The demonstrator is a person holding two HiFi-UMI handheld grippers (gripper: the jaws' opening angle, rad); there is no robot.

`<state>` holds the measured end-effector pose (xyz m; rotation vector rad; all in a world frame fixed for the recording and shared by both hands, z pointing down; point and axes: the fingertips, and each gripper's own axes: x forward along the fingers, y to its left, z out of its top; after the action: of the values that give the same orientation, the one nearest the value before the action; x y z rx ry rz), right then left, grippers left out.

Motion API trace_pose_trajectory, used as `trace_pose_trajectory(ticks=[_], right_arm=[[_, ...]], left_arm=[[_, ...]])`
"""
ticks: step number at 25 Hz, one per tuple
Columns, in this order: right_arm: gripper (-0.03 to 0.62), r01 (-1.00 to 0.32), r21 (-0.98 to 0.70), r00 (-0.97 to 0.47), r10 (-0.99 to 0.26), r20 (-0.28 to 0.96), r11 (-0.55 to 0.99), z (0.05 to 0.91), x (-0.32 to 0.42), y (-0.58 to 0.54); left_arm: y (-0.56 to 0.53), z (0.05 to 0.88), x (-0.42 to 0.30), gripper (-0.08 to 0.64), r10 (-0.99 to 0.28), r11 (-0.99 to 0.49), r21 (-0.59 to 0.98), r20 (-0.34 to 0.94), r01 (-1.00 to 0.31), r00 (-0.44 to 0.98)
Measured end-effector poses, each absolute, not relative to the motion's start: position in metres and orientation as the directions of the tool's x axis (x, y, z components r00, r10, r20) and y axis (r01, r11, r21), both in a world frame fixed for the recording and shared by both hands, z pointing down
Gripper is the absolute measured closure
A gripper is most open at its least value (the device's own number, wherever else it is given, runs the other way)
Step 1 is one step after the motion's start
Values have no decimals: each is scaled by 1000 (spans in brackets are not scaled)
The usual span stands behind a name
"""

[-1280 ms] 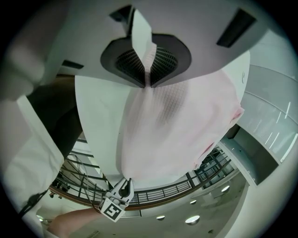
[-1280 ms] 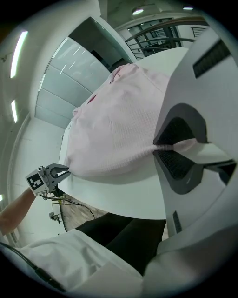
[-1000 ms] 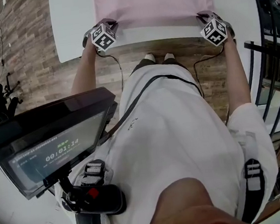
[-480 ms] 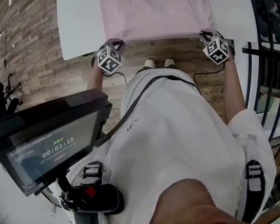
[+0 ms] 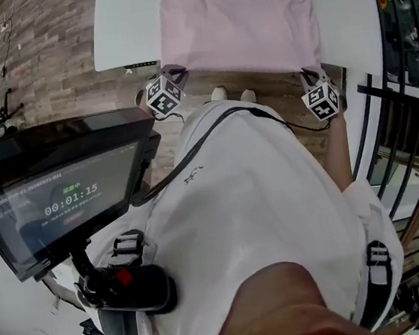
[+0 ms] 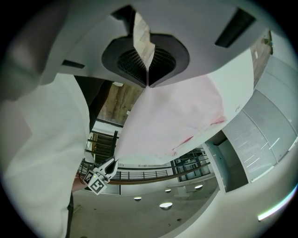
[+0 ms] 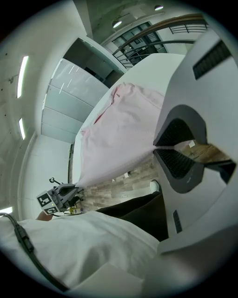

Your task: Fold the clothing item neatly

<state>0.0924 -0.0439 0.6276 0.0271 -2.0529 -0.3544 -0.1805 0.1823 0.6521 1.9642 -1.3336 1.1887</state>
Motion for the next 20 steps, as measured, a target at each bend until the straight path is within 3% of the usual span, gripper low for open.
trace_pose_trajectory(ticks=[7, 20], right_arm=[[565, 120, 286, -498, -191, 846, 951, 599, 112, -42], [565, 62, 558, -558, -435, 707, 827, 511, 87, -126]], left_arm=[[192, 620, -159, 541, -519, -440, -117, 842, -890, 146], [114, 530, -185, 541, -643, -519, -361, 762, -775, 76]])
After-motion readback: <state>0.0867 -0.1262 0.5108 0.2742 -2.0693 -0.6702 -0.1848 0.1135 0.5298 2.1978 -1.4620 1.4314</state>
